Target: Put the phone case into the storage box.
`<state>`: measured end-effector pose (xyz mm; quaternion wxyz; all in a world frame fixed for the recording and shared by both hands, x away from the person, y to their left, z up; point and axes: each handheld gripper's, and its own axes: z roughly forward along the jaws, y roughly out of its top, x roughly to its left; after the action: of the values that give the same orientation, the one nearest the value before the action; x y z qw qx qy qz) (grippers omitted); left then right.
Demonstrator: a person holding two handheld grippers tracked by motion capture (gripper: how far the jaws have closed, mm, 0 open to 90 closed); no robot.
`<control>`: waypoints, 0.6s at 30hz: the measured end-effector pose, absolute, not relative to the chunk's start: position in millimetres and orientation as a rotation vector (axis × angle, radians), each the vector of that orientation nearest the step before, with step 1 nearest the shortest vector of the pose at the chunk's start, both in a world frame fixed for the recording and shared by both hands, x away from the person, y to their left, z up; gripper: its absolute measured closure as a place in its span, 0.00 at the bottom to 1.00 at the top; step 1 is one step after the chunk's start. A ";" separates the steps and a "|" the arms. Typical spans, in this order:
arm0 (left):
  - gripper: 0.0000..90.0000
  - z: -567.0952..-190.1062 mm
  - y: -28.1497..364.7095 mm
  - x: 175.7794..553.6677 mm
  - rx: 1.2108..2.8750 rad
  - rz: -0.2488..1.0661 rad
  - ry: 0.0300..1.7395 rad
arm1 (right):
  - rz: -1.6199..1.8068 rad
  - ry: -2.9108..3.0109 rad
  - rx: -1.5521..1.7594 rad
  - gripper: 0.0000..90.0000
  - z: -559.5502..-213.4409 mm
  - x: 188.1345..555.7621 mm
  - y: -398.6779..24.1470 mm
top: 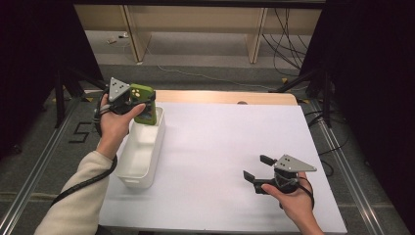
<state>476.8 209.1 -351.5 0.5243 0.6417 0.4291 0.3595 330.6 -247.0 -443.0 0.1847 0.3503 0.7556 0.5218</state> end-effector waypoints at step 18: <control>0.19 -357.7 210.2 483.7 1.546 0.865 1.037 | 1.476 2.132 0.983 0.18 -442.7 330.5 -247.0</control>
<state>483.7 210.2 -357.7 0.5179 0.6444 0.4319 0.3605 330.5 -247.0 -442.7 0.1831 0.3484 0.7558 0.5234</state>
